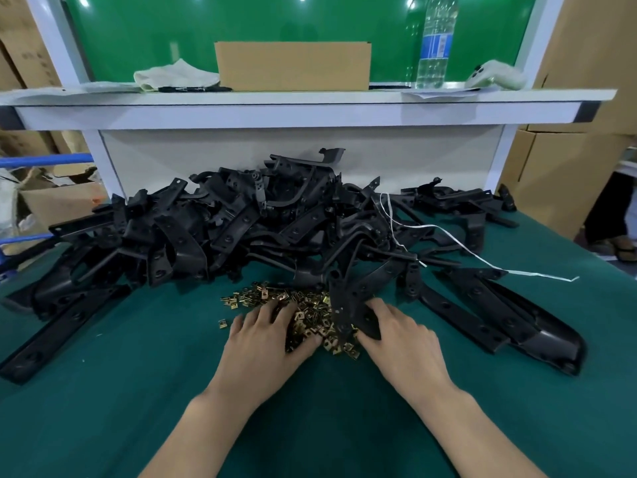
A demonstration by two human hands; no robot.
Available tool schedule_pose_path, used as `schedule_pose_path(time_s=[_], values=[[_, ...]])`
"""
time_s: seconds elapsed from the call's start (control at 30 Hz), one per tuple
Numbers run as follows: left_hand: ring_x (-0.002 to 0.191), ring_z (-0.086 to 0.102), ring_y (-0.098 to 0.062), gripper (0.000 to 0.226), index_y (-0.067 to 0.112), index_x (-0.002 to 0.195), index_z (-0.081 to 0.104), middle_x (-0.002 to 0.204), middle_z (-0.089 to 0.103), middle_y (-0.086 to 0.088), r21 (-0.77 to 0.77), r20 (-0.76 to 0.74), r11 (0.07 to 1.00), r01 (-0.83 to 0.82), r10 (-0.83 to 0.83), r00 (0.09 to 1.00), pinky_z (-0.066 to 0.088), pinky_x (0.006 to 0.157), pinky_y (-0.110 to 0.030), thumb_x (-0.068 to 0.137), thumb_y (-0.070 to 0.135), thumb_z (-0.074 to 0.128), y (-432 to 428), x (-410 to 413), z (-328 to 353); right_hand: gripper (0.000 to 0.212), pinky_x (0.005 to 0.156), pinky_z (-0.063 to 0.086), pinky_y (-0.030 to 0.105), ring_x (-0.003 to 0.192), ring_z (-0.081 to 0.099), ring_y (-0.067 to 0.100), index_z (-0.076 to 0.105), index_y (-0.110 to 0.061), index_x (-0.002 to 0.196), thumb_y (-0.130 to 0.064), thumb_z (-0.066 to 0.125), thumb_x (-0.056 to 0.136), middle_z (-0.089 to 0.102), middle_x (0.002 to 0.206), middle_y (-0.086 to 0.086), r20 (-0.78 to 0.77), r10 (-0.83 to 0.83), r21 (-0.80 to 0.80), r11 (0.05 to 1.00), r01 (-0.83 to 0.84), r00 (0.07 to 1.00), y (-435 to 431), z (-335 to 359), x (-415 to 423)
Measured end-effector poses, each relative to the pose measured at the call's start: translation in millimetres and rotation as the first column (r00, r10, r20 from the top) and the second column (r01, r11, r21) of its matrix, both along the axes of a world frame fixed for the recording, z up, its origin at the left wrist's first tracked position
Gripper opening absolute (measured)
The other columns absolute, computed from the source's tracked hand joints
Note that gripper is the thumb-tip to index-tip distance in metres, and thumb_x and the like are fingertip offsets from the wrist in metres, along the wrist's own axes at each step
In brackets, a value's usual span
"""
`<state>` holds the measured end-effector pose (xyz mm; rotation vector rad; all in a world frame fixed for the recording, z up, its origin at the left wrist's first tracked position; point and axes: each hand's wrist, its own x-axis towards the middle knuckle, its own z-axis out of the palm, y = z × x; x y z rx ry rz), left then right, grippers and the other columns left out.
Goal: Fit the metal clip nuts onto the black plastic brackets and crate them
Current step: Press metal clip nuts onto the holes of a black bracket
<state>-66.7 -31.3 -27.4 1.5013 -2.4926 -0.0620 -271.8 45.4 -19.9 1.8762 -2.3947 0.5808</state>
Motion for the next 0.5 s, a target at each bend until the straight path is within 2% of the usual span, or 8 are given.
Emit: schedule_pose_path(time_s=[0.13, 0.3, 0.4, 0.5], values=[[0.130, 0.046, -0.019, 0.072, 0.035, 0.146, 0.043, 0.142, 0.049, 0.009, -0.043, -0.067, 0.998, 0.054, -0.056, 0.996, 0.038, 0.109, -0.036, 0.089, 0.076, 0.029, 3.9, -2.6, -1.2, 0.030, 0.072, 0.050, 0.036, 0.093, 0.065, 0.017, 0.045, -0.035, 0.122, -0.052, 0.049, 0.097, 0.061, 0.110, -0.014, 0.010, 0.042, 0.013, 0.999, -0.042, 0.999, -0.4, 0.1, 0.0], [0.114, 0.051, -0.018, 0.056, 0.030, 0.129, 0.057, 0.120, 0.056, 0.011, -0.111, -0.069, 0.987, 0.120, -0.128, 0.989, 0.043, 0.099, -0.034, 0.093, 0.066, 0.034, 4.5, -5.4, 1.1, 0.029, 0.072, 0.050, 0.035, 0.094, 0.064, 0.016, 0.044, -0.035, 0.120, -0.051, 0.050, 0.096, 0.059, 0.109, -0.014, 0.008, 0.056, 0.016, 0.998, -0.056, 0.998, -1.6, -0.8, -0.9], [0.093, 0.062, -0.020, 0.034, 0.022, 0.111, 0.065, 0.100, 0.062, 0.007, -0.215, -0.119, 0.963, 0.164, -0.193, 0.974, 0.054, 0.081, -0.037, 0.094, 0.050, 0.057, 8.3, -7.9, 3.9, 0.030, 0.072, 0.049, 0.035, 0.093, 0.064, 0.015, 0.044, -0.036, 0.121, -0.050, 0.050, 0.096, 0.059, 0.109, -0.015, 0.010, 0.052, 0.013, 0.999, -0.052, 0.999, -2.4, -1.6, -1.8], [0.077, 0.066, -0.020, 0.019, 0.018, 0.096, 0.068, 0.085, 0.063, 0.005, -0.305, -0.152, 0.941, 0.146, -0.200, 0.968, 0.056, 0.062, -0.035, 0.088, 0.033, 0.074, 11.5, -9.8, 6.2, 0.030, 0.073, 0.050, 0.036, 0.093, 0.064, 0.016, 0.044, -0.037, 0.122, -0.049, 0.051, 0.096, 0.060, 0.109, -0.015, 0.034, 0.047, 0.015, 0.999, -0.047, 0.998, -2.7, -2.6, -2.2]])
